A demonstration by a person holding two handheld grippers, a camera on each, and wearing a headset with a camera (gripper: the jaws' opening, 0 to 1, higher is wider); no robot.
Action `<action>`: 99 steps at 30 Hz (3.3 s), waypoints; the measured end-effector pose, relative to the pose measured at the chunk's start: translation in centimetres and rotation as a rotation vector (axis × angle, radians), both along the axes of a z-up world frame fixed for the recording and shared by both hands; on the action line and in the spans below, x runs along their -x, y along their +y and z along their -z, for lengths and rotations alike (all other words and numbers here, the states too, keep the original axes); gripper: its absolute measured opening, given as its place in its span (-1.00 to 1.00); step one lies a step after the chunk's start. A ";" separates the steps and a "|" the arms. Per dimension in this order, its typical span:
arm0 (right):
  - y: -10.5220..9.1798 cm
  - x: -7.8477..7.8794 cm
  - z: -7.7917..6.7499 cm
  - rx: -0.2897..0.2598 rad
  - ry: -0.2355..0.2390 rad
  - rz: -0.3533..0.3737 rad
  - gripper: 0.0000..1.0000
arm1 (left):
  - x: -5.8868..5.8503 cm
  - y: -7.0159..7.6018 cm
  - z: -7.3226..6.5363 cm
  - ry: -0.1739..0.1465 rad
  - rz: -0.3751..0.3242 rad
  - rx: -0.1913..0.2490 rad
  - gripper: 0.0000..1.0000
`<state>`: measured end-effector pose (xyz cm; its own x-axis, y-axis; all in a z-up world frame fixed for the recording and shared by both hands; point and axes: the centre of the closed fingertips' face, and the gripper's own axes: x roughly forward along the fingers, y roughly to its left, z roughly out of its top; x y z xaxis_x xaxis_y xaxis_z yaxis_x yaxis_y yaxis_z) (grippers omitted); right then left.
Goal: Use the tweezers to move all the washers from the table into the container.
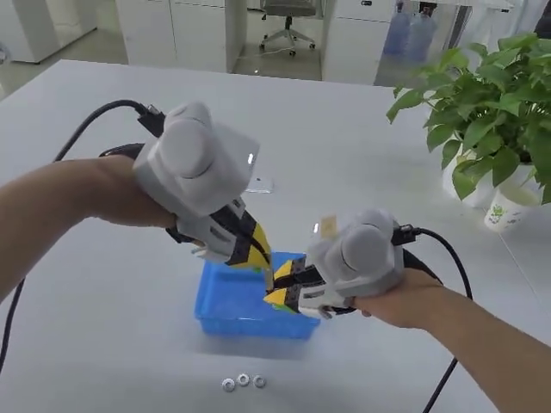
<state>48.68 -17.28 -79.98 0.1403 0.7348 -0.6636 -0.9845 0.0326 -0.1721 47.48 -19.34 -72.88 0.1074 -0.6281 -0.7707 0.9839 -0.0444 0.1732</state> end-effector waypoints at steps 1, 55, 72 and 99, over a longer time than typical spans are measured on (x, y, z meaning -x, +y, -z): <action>0.0 0.3 0.0 0.001 0.001 -0.001 -0.77 | 0.3 0.0 0.0 -0.001 0.004 -0.003 -0.89; 0.0 7.3 6.3 0.021 0.076 0.000 -0.76 | 6.5 0.0 6.5 0.080 0.050 -0.059 -0.89; -0.1 7.0 5.9 0.000 0.101 0.032 -0.69 | 5.7 -0.3 6.3 0.105 0.029 -0.039 -0.89; 0.0 7.3 5.5 0.006 0.131 0.027 -0.79 | 6.3 -0.1 6.1 0.121 0.038 -0.044 -0.89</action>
<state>41.34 -17.25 -85.48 0.0716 0.7280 -0.6818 -0.9974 0.0583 -0.0425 41.21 -19.39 -78.98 -0.0118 -0.5950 -0.8036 0.9949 -0.0874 0.0501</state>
